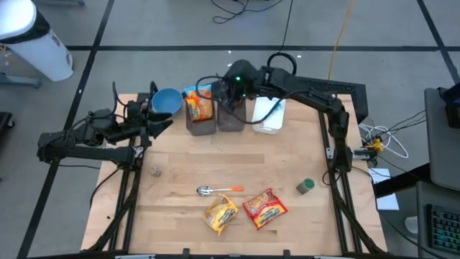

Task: Pick & Place Food Item
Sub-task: Put the blue green spoon into the white bin

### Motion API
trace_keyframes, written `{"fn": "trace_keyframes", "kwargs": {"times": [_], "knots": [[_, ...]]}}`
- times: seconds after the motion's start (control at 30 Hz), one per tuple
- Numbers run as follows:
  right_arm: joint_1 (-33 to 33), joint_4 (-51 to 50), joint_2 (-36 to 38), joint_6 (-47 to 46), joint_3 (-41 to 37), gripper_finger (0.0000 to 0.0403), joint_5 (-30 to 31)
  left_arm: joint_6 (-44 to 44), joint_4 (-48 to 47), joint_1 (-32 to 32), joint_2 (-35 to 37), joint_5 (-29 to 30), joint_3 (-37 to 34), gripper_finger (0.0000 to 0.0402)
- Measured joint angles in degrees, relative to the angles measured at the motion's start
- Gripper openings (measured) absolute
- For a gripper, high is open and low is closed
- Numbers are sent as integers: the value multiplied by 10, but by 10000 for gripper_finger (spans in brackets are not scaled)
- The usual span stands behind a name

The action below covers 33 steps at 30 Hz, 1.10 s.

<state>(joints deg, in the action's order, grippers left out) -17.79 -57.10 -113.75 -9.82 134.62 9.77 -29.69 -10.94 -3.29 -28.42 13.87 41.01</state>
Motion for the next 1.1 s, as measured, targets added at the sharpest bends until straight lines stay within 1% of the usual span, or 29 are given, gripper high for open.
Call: {"fn": "trace_keyframes", "kwargs": {"times": [0.07,0.23,0.33,0.43,0.53,0.63,0.7,0.8,0.93,1.0,1.1], "knots": [[-6,5,0,0,0,0,-10,0,0,0,-1,1,0,230],[-18,44,-8,0,0,0,-11,-1,0,0,-1,16,0,230],[-27,62,-9,-1,-1,0,-27,5,0,0,-1,27,0,230],[-33,81,-6,-6,-1,0,-26,7,0,0,-1,28,0,230],[-34,129,-22,-8,0,0,-30,9,0,-1,-1,28,0,230],[-38,155,-32,-27,-2,0,-69,9,0,-1,-1,28,0,230],[-38,199,-48,-31,1,0,-72,9,1,-1,-5,28,0,230],[-41,185,-54,-32,-1,0,-70,5,-1,-1,-6,27,0,230],[-40,228,-77,-46,0,0,-78,5,0,-1,-5,27,0,230],[-42,213,-81,-56,-1,0,-97,6,1,-1,-5,27,0,230],[-39,203,-83,-47,-1,0,-93,5,-2,-1,-9,27,0,230]]}}
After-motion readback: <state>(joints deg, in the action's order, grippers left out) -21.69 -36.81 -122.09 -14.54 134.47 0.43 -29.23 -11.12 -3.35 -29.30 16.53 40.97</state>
